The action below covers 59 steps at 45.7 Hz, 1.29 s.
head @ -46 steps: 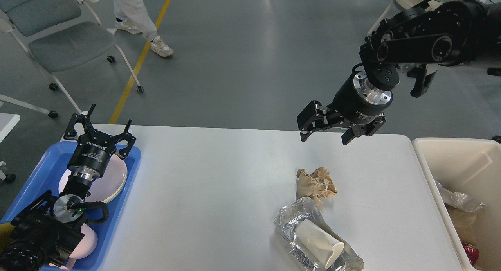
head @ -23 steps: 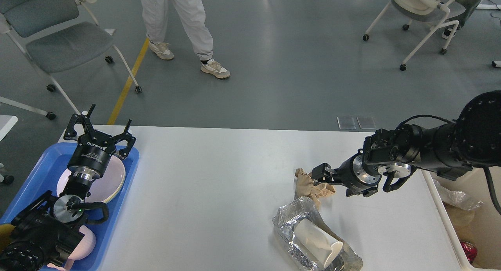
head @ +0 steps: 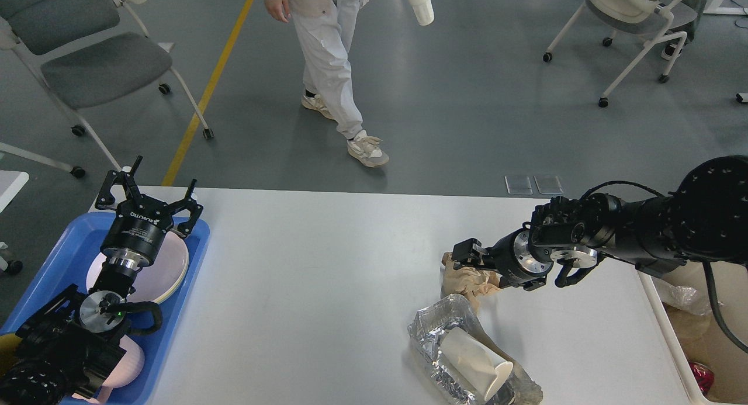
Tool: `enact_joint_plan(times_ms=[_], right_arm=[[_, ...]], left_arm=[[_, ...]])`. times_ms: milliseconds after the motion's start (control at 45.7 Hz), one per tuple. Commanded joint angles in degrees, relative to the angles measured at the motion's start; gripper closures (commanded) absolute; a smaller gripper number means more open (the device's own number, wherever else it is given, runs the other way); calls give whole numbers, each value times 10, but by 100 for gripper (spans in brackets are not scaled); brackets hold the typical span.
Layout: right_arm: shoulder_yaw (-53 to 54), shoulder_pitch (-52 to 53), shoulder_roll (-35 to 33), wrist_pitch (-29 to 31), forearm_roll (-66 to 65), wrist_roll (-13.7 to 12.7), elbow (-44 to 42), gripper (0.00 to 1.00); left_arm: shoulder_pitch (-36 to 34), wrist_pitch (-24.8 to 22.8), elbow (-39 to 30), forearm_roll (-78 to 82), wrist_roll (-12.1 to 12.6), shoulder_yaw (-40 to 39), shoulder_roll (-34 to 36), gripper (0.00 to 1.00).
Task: Tidy desktop
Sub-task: 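Reach the right gripper to the crumpled tan paper and grasp it, then lift the tan paper with the right gripper and drop it into the bin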
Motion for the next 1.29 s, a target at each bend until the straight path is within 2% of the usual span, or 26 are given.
enact_joint_plan(times_ms=[0, 88, 153, 197, 241, 329, 372, 438, 745, 1029, 1117, 1270], right_arm=[[3, -16, 2, -1, 0, 0, -9, 0], [11, -18, 2, -3, 0, -1, -8, 1], [17, -21, 3, -10, 1, -1, -8, 6], [20, -22, 3, -17, 0, -1, -6, 15], [18, -22, 4, -22, 0, -1, -6, 28], [15, -21, 13, -21, 3, -2, -5, 67], [14, -20, 17, -21, 3, -2, -4, 82], [15, -20, 18, -18, 3, -3, -4, 100], [35, 14, 10, -20, 5, -4, 3, 100], [35, 184, -90, -13, 8, -3, 137, 100], [33, 262, -133, 11, 8, -3, 177, 100], [32, 393, -188, 102, 9, -3, 193, 100]], left_arm=[[0, 0, 0, 0, 0, 0, 0, 4], [0, 0, 0, 0, 0, 0, 0, 4], [0, 0, 0, 0, 0, 0, 0, 4], [0, 0, 0, 0, 0, 0, 0, 4], [0, 0, 0, 0, 0, 0, 0, 4], [0, 0, 0, 0, 0, 0, 0, 4], [0, 0, 0, 0, 0, 0, 0, 4], [0, 0, 0, 0, 0, 0, 0, 4], [0, 0, 0, 0, 0, 0, 0, 4], [0, 0, 0, 0, 0, 0, 0, 4], [0, 0, 0, 0, 0, 0, 0, 4], [0, 0, 0, 0, 0, 0, 0, 4]])
